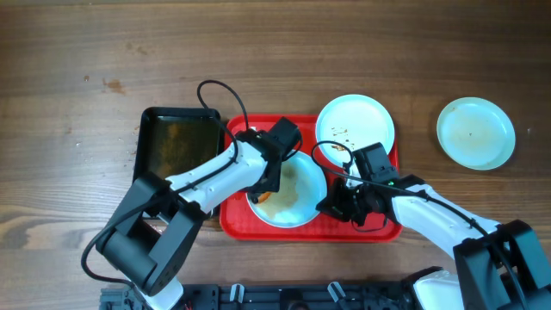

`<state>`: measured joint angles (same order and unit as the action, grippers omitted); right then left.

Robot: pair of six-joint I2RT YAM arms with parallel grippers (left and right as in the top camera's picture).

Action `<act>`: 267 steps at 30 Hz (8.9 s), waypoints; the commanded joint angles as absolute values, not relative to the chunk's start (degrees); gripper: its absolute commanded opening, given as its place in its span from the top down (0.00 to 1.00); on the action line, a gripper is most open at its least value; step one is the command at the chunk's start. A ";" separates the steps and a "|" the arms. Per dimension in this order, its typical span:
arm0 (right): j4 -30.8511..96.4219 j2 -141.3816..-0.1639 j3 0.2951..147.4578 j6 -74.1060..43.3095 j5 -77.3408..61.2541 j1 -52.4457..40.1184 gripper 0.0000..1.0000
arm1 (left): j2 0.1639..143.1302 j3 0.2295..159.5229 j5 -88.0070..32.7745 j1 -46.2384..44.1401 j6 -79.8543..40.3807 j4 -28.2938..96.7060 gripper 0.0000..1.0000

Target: Clean dirty plates on tray and stack at the side

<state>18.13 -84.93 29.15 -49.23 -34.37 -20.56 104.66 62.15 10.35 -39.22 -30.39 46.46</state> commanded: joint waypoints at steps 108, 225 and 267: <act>25.61 -86.46 27.83 -44.95 -28.73 -20.08 0.95 | 108.77 58.89 -3.11 -38.72 -22.46 22.70 0.96; 30.30 -86.24 37.12 -42.11 -21.08 -20.08 0.95 | 85.19 67.20 6.44 -18.59 -28.40 60.05 0.96; 51.48 -86.15 55.88 -29.32 4.73 -20.08 0.95 | 104.40 66.98 -40.64 -31.33 -26.22 36.29 0.96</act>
<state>51.29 -85.93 54.65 -30.26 3.31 -20.16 100.36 66.37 -38.94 -28.95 -23.38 40.77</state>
